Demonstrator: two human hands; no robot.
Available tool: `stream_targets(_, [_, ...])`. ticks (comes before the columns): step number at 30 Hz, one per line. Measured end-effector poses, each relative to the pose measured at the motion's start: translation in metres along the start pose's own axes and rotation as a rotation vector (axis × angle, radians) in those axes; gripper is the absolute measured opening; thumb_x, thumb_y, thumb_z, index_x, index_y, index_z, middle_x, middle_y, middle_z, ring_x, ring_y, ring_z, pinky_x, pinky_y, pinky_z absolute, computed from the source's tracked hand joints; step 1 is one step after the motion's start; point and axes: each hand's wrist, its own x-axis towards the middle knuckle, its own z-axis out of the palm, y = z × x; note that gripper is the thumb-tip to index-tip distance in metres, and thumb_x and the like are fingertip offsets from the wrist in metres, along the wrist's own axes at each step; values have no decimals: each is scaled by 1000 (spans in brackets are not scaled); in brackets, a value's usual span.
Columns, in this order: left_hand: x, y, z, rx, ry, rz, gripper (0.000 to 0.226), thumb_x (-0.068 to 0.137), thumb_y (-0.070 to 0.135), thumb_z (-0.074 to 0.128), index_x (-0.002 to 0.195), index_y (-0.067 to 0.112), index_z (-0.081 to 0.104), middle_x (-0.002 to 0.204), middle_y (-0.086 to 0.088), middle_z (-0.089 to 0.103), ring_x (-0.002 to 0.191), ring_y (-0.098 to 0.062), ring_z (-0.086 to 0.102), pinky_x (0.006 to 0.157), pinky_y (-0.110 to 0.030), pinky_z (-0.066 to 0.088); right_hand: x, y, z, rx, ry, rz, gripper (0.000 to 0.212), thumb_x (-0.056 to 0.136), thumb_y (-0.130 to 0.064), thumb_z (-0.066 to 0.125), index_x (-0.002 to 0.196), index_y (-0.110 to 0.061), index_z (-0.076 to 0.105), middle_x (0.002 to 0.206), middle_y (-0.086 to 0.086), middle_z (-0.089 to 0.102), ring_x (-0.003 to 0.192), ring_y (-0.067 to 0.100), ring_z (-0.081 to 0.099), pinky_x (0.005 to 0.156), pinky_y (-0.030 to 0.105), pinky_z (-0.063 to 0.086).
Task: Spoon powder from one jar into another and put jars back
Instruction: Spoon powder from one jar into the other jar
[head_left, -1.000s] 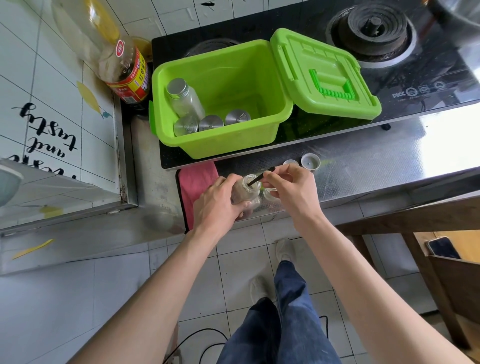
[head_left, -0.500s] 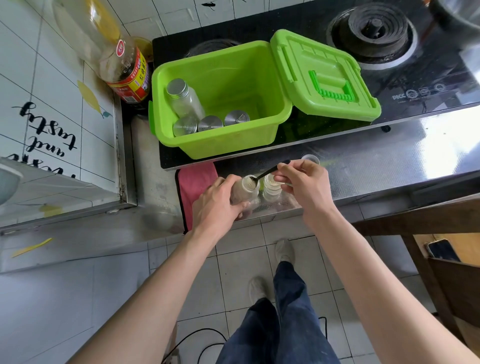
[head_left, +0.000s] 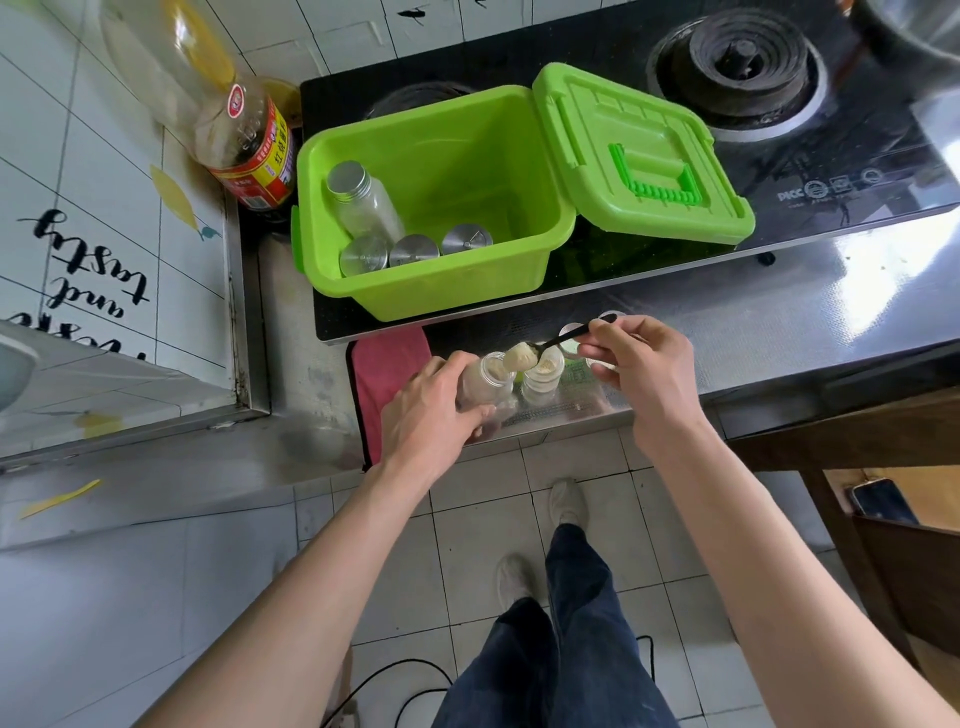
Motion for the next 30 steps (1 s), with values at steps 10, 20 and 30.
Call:
stream_targets(10, [-1,1,-2,5,-16,-15,49,87,54,76,128,44,52,112,14,60,89,-16,59,68,-30,41,6,-3,-16,-44,92,-56,11,94,-15,72,86,-15,64,87,11,77,78,10,74,62,19,55])
stream_targets(20, [0,2,-3,-12,-23,-20,49,87,54,77,128,44,53,113,15,60,96,-17,62,70,-31,40,12,4,-1,-392,90,-304,12,87,-32,71,86,-21,66,81,-3,76,82,13,75,81,42,62])
stream_targets(30, [0,2,-3,-22,-17,-28,48,86,52,77,127,43,54,113,14,61,101,-23,66,69,-32,41,-6,5,13,-1021,-150,-709,6,94,-27,68,97,-26,63,91,-14,70,80,12,65,60,28,45])
